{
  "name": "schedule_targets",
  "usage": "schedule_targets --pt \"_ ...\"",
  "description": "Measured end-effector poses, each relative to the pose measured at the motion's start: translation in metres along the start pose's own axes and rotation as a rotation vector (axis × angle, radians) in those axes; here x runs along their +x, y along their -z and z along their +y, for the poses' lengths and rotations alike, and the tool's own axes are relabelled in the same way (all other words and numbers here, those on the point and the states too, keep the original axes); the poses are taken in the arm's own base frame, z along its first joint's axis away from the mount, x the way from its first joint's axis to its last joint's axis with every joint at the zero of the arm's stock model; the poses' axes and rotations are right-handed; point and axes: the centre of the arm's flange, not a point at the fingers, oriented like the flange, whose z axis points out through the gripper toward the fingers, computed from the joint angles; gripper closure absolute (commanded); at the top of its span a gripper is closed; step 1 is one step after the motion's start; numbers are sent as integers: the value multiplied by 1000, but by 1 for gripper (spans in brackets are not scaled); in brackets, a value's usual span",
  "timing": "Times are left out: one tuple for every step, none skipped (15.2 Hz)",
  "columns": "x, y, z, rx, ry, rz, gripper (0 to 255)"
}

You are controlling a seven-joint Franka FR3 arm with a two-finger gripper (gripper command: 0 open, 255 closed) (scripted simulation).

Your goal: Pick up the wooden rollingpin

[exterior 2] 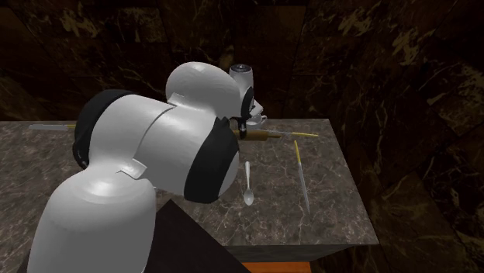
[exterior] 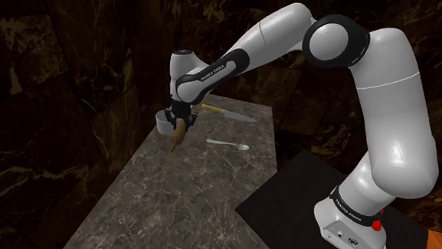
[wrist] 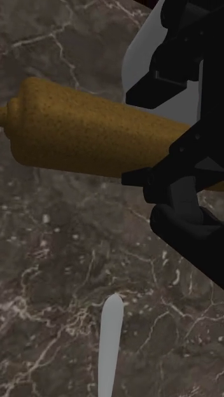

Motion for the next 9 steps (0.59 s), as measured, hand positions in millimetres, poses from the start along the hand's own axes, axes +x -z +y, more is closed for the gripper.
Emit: schedule_targets --pt "0 5 0 0 0 0 255" --pt "-1 10 1 0 0 0 255" --pt "0 15 -1 0 0 0 255" --pt "0 20 1 0 0 0 255" --pt "1 26 1 0 0 0 255" --pt "1 32 1 0 0 0 255" --pt "0 37 1 0 0 0 255" --pt "1 41 0 0 0 0 255" --pt "1 45 0 0 0 0 255"
